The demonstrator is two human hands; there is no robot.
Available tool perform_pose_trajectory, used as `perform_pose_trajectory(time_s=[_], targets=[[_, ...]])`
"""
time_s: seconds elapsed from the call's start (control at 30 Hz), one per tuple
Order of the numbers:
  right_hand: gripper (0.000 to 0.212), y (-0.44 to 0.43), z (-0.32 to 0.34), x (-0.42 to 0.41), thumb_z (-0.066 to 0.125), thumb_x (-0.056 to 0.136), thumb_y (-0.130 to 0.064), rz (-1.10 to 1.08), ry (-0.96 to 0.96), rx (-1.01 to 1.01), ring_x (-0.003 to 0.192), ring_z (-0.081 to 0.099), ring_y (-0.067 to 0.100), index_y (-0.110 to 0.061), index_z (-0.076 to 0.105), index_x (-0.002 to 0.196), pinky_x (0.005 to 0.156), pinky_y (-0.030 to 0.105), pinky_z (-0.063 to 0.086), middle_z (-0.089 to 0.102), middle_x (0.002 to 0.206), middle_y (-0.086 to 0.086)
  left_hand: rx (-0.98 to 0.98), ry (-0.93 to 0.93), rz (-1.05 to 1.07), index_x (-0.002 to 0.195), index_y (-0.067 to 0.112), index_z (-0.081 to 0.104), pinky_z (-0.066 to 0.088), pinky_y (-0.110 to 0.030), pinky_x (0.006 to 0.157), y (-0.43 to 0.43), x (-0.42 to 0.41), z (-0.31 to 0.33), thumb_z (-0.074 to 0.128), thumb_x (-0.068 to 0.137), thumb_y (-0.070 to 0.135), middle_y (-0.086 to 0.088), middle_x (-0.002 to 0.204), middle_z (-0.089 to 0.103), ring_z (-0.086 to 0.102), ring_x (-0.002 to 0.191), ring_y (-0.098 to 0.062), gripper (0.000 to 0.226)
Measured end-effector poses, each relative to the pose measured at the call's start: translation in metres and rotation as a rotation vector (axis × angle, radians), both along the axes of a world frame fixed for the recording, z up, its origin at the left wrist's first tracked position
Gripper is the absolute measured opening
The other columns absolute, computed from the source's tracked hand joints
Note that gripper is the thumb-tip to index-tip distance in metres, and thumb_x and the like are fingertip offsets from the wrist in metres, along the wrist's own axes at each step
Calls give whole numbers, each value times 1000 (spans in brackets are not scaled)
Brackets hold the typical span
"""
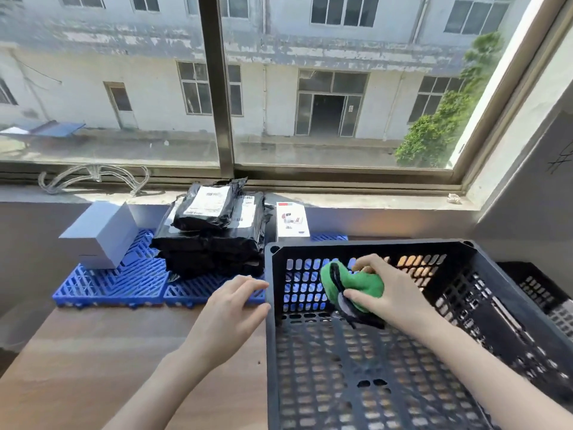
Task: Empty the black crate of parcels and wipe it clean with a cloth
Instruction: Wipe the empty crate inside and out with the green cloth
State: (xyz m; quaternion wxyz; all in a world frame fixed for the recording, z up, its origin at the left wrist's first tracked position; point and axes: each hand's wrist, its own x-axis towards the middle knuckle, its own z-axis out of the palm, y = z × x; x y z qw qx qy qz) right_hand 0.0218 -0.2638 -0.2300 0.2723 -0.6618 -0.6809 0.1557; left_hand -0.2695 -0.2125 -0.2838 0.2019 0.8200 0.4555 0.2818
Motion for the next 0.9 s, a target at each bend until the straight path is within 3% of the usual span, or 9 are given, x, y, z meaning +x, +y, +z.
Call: perform_pose_trajectory(time_s=[0.07,0.2,0.3,0.5,0.63,0.73,0.83,0.9], targets=[[36,9,-3,-9,79,74,-40,49,46,7,84,55,-3,-37,54,101,75,14,40,59,92,-17,-32,-41,-1,120,31,61,30,-6,96,0,7,3,46,85,57,24,116,54,46,117,6,46],[39,12,-1,-12,82,71,-37,174,96,39,88,55,-1,-38,55,100,74,7,38,60,92,-17,-116,-109,-3,127,35,57,40,-22,102,-10,33,18,55,92,48,26,120,55,49,118,6,37],[44,19,-1,-8,85,68,-33,287,115,63,94,56,-4,-35,57,101,76,6,37,60,93,-21,-137,-133,-6,132,37,52,39,-24,104,-12,51,28,56,93,45,25,125,54,47,122,7,40],[53,31,0,19,87,62,-31,541,173,82,105,56,-2,-33,57,106,86,9,38,59,107,-24,-217,-83,45,131,42,51,28,-15,107,-20,90,42,44,84,66,27,142,39,34,131,12,53],[64,42,0,45,90,58,-27,669,250,113,107,57,3,-27,57,112,89,19,44,59,110,-19,-305,-73,125,113,34,62,45,-18,87,-35,119,48,67,85,45,15,107,66,59,100,2,31],[81,51,-6,62,92,55,-28,712,302,111,115,55,5,-31,52,126,96,19,43,53,122,-13,-279,-158,225,103,31,65,46,-14,74,-49,141,48,76,82,29,9,91,69,63,84,-2,24],[100,55,-11,74,93,54,-31,642,404,-75,116,53,-4,-39,39,138,94,15,45,44,132,-20,-228,-278,349,93,33,63,51,-22,71,-61,156,46,74,82,20,9,85,66,64,76,-12,20],[100,56,-16,81,92,57,-28,581,467,-276,105,59,-6,-40,36,139,86,15,49,49,127,-21,-210,-319,421,90,31,59,51,-29,66,-68,162,45,71,86,19,5,85,62,63,74,-21,17]])
